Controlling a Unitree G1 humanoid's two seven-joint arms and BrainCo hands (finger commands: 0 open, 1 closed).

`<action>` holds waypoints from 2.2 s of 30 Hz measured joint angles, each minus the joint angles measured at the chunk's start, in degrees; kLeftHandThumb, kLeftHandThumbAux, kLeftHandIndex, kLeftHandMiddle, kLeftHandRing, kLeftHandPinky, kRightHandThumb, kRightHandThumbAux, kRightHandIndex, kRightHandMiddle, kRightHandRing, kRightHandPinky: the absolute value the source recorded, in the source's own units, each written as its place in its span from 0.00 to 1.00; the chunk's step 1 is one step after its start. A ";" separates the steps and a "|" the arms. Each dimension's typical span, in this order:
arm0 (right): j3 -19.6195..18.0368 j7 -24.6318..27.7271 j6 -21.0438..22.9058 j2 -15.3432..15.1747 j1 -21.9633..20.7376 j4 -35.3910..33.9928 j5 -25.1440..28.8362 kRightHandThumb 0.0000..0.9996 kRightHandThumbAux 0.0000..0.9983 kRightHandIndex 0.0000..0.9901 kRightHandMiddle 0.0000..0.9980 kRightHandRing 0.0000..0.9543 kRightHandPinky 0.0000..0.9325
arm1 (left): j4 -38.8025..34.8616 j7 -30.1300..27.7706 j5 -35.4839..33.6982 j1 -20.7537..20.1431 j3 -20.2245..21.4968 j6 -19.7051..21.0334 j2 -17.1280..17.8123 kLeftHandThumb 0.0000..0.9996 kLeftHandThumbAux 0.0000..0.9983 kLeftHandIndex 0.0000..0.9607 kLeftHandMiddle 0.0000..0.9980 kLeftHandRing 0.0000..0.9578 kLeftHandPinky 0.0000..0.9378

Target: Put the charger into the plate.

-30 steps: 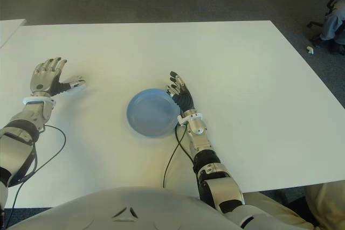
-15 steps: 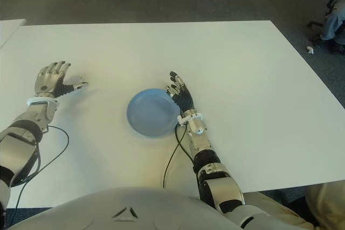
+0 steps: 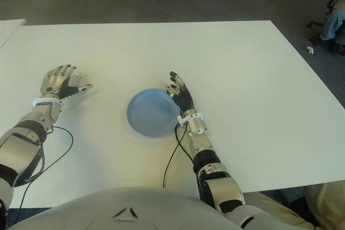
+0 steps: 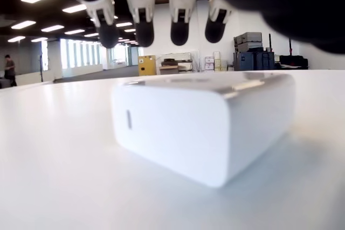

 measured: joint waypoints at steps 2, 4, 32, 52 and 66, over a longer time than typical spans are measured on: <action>0.00 -0.02 -0.02 0.00 0.00 0.00 0.00 0.12 0.64 0.02 0.04 0.05 0.10 | 0.00 -0.60 -0.01 0.02 -0.05 0.00 -0.18 0.26 0.15 0.00 0.00 0.00 0.00; 0.01 -0.02 -0.04 0.00 0.00 0.00 0.00 0.12 0.64 0.02 0.04 0.05 0.09 | 0.00 -1.39 -0.01 0.05 -0.16 0.01 -0.34 0.26 0.15 0.00 0.00 0.00 0.00; 0.00 -0.03 -0.08 -0.01 0.00 0.00 0.01 0.10 0.61 0.01 0.05 0.06 0.10 | 0.75 -7.52 -0.54 0.32 -0.50 1.14 -2.47 0.26 0.16 0.00 0.00 0.00 0.00; -0.03 0.14 -0.31 -0.13 0.02 0.00 0.07 0.10 0.60 0.01 0.06 0.06 0.07 | 0.99 -7.52 -1.16 0.35 -0.45 1.24 -2.57 0.25 0.18 0.00 0.00 0.00 0.00; -0.03 0.50 -0.35 -0.15 0.02 -0.01 0.15 0.12 0.60 0.02 0.06 0.06 0.08 | 1.00 -7.52 -2.06 0.68 -0.24 1.23 -2.57 0.25 0.20 0.00 0.00 0.00 0.00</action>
